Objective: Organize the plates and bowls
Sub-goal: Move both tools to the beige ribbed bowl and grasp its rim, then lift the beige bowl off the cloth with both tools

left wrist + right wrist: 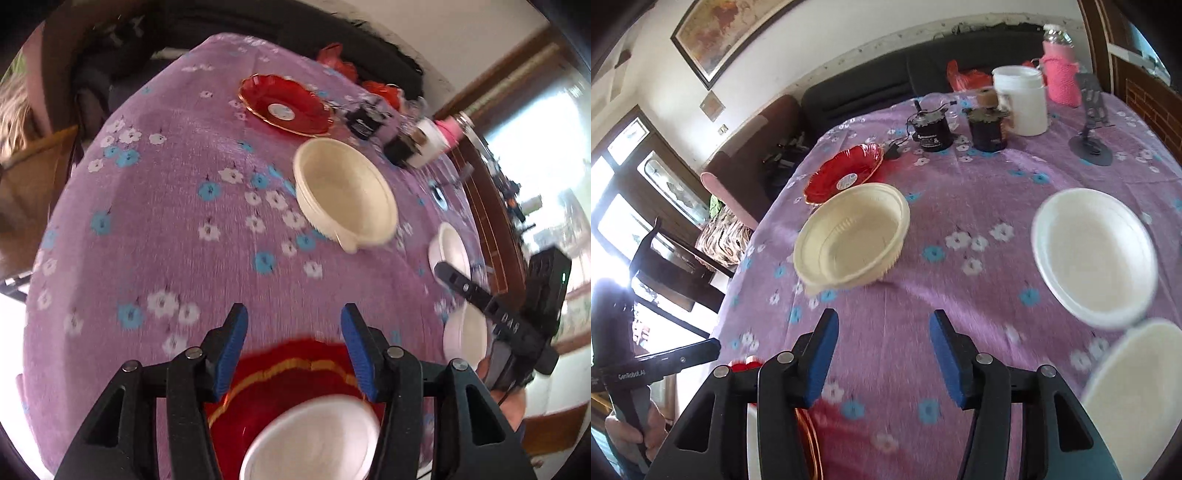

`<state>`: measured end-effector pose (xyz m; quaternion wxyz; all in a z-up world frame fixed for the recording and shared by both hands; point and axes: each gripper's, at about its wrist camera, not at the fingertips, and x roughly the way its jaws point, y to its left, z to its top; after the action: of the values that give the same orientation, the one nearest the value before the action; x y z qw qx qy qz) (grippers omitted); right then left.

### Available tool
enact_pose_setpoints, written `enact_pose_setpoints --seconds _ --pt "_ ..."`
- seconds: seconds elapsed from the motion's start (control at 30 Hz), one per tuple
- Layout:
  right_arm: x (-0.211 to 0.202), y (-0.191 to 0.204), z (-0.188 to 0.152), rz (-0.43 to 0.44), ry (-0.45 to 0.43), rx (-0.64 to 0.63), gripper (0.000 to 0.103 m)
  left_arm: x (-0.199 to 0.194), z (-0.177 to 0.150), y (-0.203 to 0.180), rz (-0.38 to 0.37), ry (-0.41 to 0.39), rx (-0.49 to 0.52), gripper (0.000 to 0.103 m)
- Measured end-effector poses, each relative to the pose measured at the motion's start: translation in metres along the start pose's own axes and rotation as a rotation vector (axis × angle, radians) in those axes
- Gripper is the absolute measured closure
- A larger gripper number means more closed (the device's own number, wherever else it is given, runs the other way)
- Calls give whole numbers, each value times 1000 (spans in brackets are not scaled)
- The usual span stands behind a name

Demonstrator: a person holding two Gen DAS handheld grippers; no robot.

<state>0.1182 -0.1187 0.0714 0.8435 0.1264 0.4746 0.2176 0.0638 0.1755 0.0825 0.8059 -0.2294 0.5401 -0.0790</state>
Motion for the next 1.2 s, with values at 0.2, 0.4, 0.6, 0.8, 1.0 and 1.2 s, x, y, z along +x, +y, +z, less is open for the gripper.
enact_pose_setpoints --seconds 0.2,0.4,0.6,0.8,1.0,1.2 --pt "39 -7 30 8 33 54 47 34 43 8 -33 5 -120 43" --pt "70 -12 45 21 69 85 47 67 81 8 -50 8 -131 43" --pt "93 -15 51 -1 97 77 71 100 100 0 13 35 -73 74" --pt "81 -8 46 -14 60 52 86 99 95 -27 56 23 46 92" --pt "44 -13 30 25 18 62 86 73 72 -45 30 0 90 92" --pt "-20 -17 -6 60 -59 58 86 40 22 -84 6 -40 193 91"
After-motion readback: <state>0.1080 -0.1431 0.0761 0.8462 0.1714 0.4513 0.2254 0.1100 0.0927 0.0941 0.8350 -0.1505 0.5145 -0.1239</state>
